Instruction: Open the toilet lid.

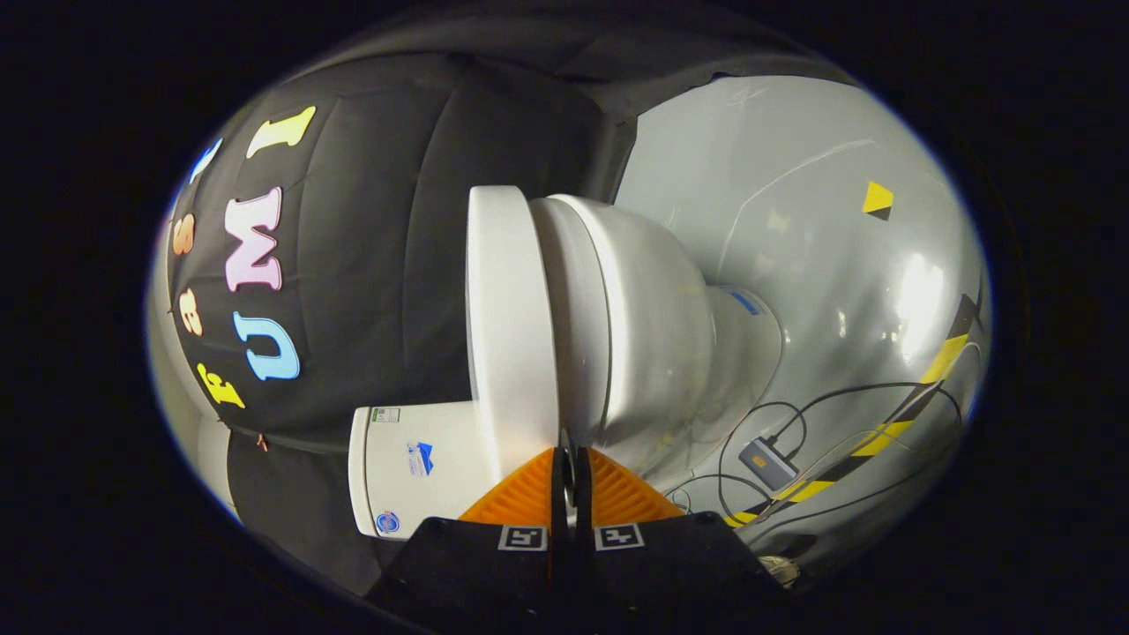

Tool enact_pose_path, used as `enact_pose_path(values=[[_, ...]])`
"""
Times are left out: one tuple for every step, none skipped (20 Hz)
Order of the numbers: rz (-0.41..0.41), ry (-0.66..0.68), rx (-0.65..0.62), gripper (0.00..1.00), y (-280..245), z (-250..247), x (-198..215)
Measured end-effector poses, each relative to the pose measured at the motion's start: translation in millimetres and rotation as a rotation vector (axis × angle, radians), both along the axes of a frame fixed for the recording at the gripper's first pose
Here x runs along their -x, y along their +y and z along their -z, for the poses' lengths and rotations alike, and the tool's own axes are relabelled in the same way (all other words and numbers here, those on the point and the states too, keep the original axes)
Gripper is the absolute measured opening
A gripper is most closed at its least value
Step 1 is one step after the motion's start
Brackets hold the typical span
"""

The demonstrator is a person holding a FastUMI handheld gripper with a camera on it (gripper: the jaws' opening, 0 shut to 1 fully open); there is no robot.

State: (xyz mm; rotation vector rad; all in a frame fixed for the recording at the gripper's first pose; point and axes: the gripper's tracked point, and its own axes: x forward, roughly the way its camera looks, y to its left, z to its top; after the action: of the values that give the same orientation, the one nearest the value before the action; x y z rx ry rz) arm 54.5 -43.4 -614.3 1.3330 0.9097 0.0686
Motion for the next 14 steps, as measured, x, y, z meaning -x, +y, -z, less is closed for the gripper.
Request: enact_pose_path(values=[[-0.011, 0.009, 0.019, 0.05, 1, -4, 0], [-0.022, 0.008, 0.054, 0.05, 1, -5, 0], [-0.043, 0.004, 0.096, 0.05, 3, -8, 2], [-0.055, -0.002, 0.133, 0.05, 2, -11, 3], [-0.058, -0.004, 0.158, 0.05, 1, -16, 0], [-0.050, -0.005, 0.176, 0.05, 0, -21, -2], [-0.045, -0.010, 0.194, 0.05, 0, -27, -4], [-0.046, -0.015, 0.217, 0.05, 2, -34, -5], [-0.051, -0.016, 0.244, 0.05, 4, -41, -4], [-0.063, -0.014, 0.276, 0.05, 5, -47, -5], [-0.075, -0.015, 0.311, 0.05, 6, -52, -5], [-0.083, -0.013, 0.344, 0.05, 6, -58, -6], [-0.088, -0.010, 0.370, 0.05, 6, -67, -7], [-0.091, -0.007, 0.392, 0.05, 8, -76, -9]])
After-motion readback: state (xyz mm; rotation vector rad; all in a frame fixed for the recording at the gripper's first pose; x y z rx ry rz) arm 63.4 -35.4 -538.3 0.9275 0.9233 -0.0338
